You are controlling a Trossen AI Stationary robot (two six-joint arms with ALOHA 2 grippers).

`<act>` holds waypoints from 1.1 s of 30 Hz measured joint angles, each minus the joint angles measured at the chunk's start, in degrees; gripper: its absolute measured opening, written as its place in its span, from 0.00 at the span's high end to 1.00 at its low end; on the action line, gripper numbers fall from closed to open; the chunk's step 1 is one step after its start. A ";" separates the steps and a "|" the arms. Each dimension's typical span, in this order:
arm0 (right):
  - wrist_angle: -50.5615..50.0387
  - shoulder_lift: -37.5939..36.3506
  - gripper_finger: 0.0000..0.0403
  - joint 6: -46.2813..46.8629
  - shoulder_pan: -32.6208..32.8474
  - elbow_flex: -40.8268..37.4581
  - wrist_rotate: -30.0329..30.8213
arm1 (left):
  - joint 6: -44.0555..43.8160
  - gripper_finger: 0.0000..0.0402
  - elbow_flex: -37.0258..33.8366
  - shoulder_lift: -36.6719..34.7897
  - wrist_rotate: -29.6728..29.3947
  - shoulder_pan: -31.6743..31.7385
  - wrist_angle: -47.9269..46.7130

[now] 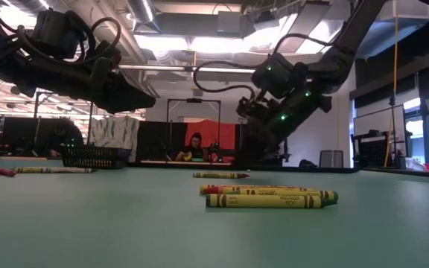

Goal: Sort crayons
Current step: Put the red crayon into the green bin

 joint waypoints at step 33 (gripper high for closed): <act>-15.57 -8.68 0.96 -3.62 5.87 -0.20 7.68 | -2.68 0.70 0.07 0.00 -0.26 -11.95 3.83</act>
